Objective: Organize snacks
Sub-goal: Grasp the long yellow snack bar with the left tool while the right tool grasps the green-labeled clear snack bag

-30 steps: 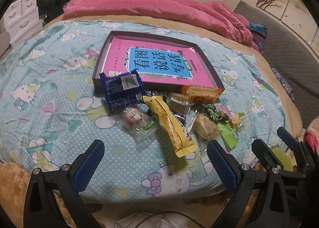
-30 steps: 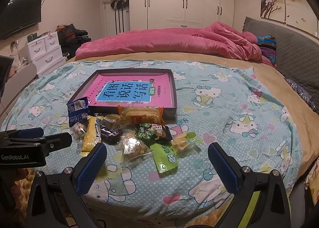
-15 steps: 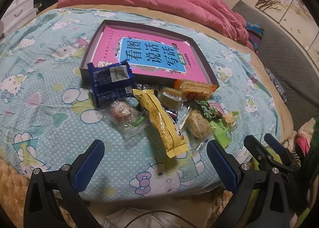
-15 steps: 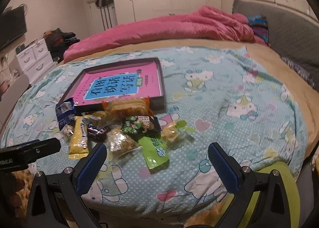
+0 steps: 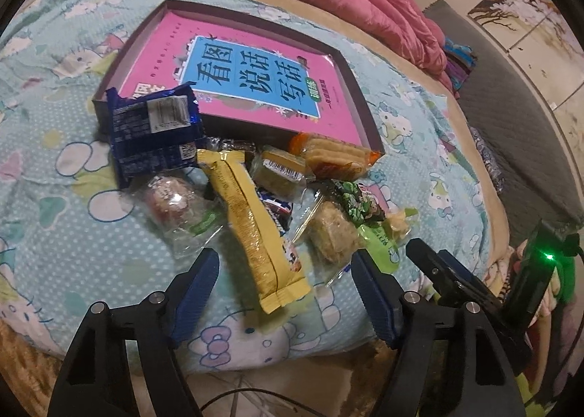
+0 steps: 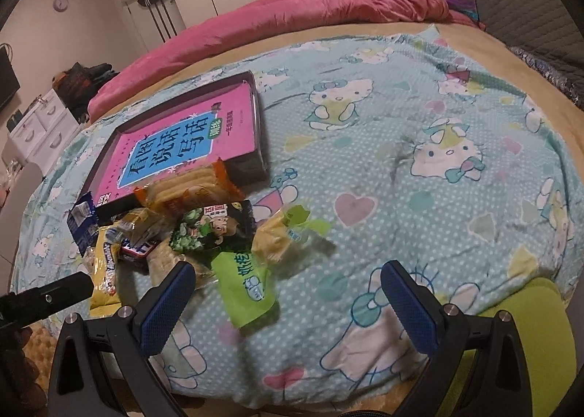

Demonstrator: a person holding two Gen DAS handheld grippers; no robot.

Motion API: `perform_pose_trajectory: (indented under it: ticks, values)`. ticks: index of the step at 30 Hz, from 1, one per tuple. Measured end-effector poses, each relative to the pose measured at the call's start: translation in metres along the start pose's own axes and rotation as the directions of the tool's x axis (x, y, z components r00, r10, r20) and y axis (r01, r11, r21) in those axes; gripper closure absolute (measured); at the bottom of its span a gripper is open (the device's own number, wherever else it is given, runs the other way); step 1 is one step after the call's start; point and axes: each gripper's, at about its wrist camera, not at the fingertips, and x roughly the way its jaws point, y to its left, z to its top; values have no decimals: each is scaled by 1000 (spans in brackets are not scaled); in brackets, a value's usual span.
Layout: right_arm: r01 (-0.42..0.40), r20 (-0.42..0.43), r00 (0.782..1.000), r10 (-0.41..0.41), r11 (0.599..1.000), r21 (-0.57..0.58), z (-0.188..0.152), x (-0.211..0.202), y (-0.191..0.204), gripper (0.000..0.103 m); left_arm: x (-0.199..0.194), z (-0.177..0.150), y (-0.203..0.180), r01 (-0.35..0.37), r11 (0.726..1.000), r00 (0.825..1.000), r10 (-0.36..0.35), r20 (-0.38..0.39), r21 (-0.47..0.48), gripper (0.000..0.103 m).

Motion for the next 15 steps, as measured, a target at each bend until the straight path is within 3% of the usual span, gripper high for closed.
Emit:
perform_pose_trajectory:
  ticks: [4, 7, 15]
  values:
    - [-8, -18, 1000, 8, 1000, 15, 3, 8, -4, 1, 10, 4, 2, -18, 1000, 999, 18, -27, -10, 27]
    - [-7, -16, 1000, 7, 1000, 1, 6, 13, -2, 8, 18, 6, 3, -25, 999, 999, 24, -47, -19, 38]
    - [-29, -55, 998, 25, 997, -73, 14, 38, 9, 48, 28, 11, 1, -30, 999, 998, 29, -58, -33, 40]
